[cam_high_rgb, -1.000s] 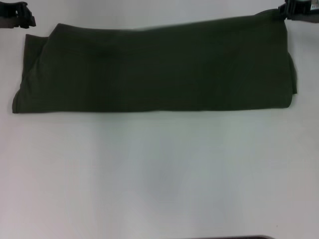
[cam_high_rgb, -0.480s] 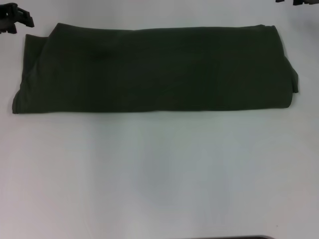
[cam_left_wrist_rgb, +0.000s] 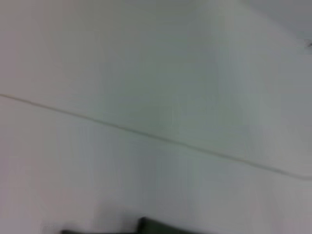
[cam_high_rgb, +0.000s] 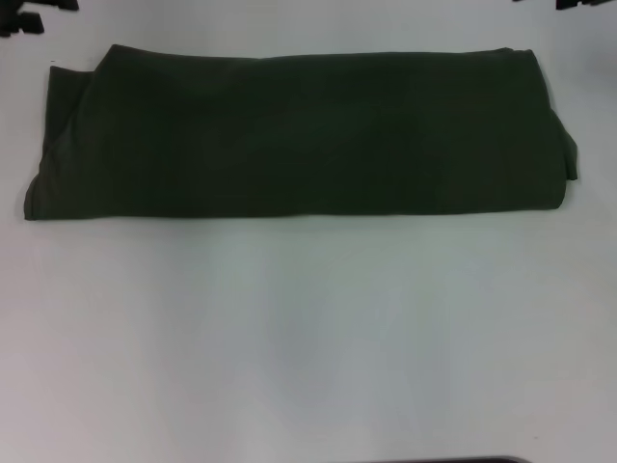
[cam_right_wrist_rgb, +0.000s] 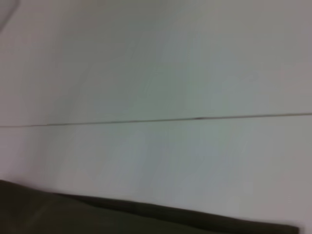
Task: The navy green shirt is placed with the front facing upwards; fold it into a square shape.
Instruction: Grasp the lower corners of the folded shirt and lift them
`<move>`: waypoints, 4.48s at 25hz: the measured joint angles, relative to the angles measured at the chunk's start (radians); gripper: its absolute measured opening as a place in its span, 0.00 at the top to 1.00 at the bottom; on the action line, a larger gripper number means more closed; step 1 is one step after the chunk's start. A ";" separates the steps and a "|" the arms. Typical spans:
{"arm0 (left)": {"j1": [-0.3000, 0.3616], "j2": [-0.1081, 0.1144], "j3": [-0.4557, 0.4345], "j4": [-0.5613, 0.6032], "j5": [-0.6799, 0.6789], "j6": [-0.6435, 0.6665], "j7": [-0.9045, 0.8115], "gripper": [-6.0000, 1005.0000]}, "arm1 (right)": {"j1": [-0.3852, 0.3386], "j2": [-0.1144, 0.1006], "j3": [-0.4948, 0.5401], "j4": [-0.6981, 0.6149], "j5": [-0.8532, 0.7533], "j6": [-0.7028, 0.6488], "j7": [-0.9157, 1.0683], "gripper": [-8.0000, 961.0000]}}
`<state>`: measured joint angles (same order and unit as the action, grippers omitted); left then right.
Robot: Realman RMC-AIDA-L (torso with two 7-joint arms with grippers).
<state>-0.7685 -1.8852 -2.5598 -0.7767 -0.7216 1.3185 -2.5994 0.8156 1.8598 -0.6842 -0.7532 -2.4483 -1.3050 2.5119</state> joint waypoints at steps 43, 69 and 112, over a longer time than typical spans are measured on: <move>0.153 -0.022 0.022 -0.098 0.118 0.186 -0.068 0.39 | -0.153 -0.013 0.074 -0.020 0.204 -0.257 -0.100 0.02; 0.140 -0.059 0.043 0.031 0.194 0.057 -0.074 0.39 | -0.171 -0.007 0.074 -0.012 0.204 -0.256 -0.099 0.02; 0.094 -0.061 0.141 0.033 0.196 0.135 -0.068 0.98 | -0.181 -0.064 0.069 -0.022 -0.038 -0.388 -0.065 0.04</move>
<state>-0.6748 -1.9464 -2.4183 -0.7441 -0.5254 1.4533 -2.6675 0.6345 1.7959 -0.6156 -0.7757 -2.4867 -1.6931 2.4470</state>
